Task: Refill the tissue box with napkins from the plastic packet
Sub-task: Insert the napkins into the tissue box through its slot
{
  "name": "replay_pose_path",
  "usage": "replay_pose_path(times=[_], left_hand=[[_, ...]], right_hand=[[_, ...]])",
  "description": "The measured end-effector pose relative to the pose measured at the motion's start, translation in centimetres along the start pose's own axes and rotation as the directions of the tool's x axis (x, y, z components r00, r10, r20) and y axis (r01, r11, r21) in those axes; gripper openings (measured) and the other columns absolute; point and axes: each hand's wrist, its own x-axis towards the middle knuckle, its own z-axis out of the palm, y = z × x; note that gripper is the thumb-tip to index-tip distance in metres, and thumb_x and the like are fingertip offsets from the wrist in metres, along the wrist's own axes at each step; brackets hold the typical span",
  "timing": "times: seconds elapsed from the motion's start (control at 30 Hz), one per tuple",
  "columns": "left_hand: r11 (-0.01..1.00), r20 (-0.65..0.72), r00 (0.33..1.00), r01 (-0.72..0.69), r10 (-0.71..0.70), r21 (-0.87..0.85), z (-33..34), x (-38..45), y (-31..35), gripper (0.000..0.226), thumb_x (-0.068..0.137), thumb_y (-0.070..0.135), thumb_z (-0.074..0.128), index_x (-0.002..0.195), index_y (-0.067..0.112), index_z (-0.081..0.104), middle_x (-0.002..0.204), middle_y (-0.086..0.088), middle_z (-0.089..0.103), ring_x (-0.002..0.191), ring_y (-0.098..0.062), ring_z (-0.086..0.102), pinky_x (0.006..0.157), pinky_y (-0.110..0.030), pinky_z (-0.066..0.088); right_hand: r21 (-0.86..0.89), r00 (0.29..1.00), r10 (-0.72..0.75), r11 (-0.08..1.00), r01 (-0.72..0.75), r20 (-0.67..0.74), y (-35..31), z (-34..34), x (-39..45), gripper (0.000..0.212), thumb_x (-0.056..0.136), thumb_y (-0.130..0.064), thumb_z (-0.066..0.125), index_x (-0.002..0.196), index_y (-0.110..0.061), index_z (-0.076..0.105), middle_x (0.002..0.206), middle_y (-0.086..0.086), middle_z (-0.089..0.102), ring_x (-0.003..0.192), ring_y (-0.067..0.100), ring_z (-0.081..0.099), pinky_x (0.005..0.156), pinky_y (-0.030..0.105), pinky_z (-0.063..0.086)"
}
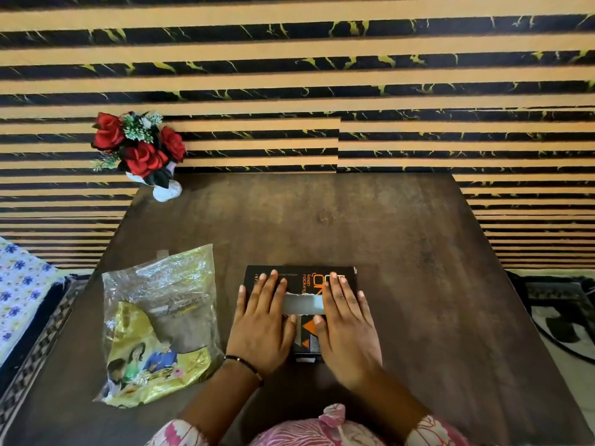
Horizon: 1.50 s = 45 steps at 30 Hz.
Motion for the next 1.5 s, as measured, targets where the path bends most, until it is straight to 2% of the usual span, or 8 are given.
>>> replay_pose_path(times=[0.3, 0.43, 0.6, 0.87, 0.97, 1.2, 1.37, 1.5], left_hand=[[0.999, -0.021, 1.000, -0.013, 0.012, -0.039, 0.1, 6.4, -1.4, 0.062, 0.082, 0.045, 0.029, 0.137, 0.018, 0.036, 0.149, -0.007, 0.032, 0.140, -0.023, 0.025, 0.113, -0.048, 0.009], [0.999, -0.025, 0.999, -0.033, 0.033, -0.022, -0.7, 12.6, -2.6, 0.069, 0.080, 0.049, 0.014, 0.143, 0.021, 0.021, 0.155, -0.003, 0.016, 0.144, -0.019, 0.008, 0.115, -0.042, -0.004], [1.000, -0.016, 1.000, -0.016, 0.016, -0.015, -1.0, 20.3, -3.9, 0.060, 0.088, 0.044, 0.024, 0.144, 0.023, 0.013, 0.156, -0.001, 0.009, 0.144, -0.017, 0.001, 0.117, -0.042, -0.005], [1.000, -0.032, 0.999, -0.013, 0.012, -0.008, -0.8, 30.3, -5.6, 0.061, 0.089, 0.042, 0.030, 0.144, 0.021, 0.016, 0.156, -0.003, 0.013, 0.144, -0.019, 0.004, 0.118, -0.044, -0.001], [1.000, -0.025, 1.000, -0.011, 0.011, 0.000, -0.5, 32.9, -6.1, 0.060, 0.089, 0.043, 0.029, 0.143, 0.020, 0.016, 0.156, -0.003, 0.012, 0.144, -0.019, 0.005, 0.117, -0.045, 0.001], [1.000, -0.035, 0.999, -0.001, 0.002, 0.020, -0.2, 34.2, -6.2, 0.061, 0.089, 0.044, 0.027, 0.144, 0.020, 0.014, 0.156, -0.004, 0.012, 0.144, -0.020, 0.005, 0.117, -0.046, 0.002], [0.998, 0.042, 0.999, -0.031, 0.028, 0.056, -1.4, 33.9, -5.8, 0.059, 0.093, 0.042, 0.024, 0.145, 0.016, 0.011, 0.156, -0.006, 0.008, 0.144, -0.021, 0.000, 0.117, -0.047, 0.001], [0.990, -0.082, 0.987, -0.141, 0.140, -0.002, -2.8, 28.1, -5.2, 0.054, 0.093, 0.035, 0.028, 0.143, 0.015, 0.022, 0.154, -0.004, 0.020, 0.144, -0.021, 0.008, 0.116, -0.044, 0.000]], right_hand=[[-0.087, 0.999, 0.029, 0.996, -0.027, 0.017, 0.3, -0.3, 6.7, 0.055, 0.093, -0.038, 0.027, 0.138, -0.010, 0.040, 0.145, 0.005, 0.045, 0.135, 0.019, 0.041, 0.114, 0.031, 0.005], [-0.122, 0.999, 0.037, 0.992, -0.035, 0.017, 0.8, -0.5, 12.9, 0.058, 0.090, -0.040, 0.028, 0.138, -0.011, 0.041, 0.145, 0.004, 0.045, 0.135, 0.018, 0.040, 0.113, 0.037, 0.023], [-0.059, 1.000, -0.028, 0.998, 0.028, 0.007, 2.1, -0.4, 20.6, 0.069, 0.087, -0.046, 0.010, 0.148, -0.015, 0.016, 0.158, 0.001, 0.017, 0.146, 0.015, 0.011, 0.114, 0.031, -0.002], [-0.094, 0.999, -0.036, 0.995, 0.036, 0.002, 3.6, -0.3, 31.0, 0.072, 0.084, -0.048, 0.002, 0.149, -0.018, 0.010, 0.160, -0.002, 0.009, 0.147, 0.012, 0.004, 0.114, 0.029, -0.007], [-0.088, 0.999, -0.025, 0.996, 0.026, 0.023, 4.0, -0.2, 33.6, 0.060, 0.095, -0.042, 0.018, 0.149, -0.019, 0.008, 0.160, -0.003, 0.006, 0.147, 0.011, 0.001, 0.114, 0.028, -0.007], [-0.066, 1.000, -0.002, 0.998, 0.003, 0.021, 4.2, -0.4, 34.8, 0.057, 0.096, -0.037, 0.028, 0.149, -0.022, 0.011, 0.160, -0.005, 0.009, 0.147, 0.010, 0.004, 0.119, 0.037, 0.010], [-0.142, 0.995, 0.001, 0.990, 0.013, 0.098, 3.7, -1.3, 34.4, 0.059, 0.098, -0.042, 0.017, 0.149, -0.017, 0.003, 0.160, -0.001, 0.001, 0.147, 0.013, -0.005, 0.119, 0.040, -0.005], [-0.026, 0.999, -0.016, 1.000, 0.015, -0.051, 1.5, -2.4, 28.4, 0.067, 0.090, -0.044, 0.004, 0.148, -0.014, 0.016, 0.158, 0.003, 0.016, 0.147, 0.016, 0.007, 0.118, 0.034, -0.003]])
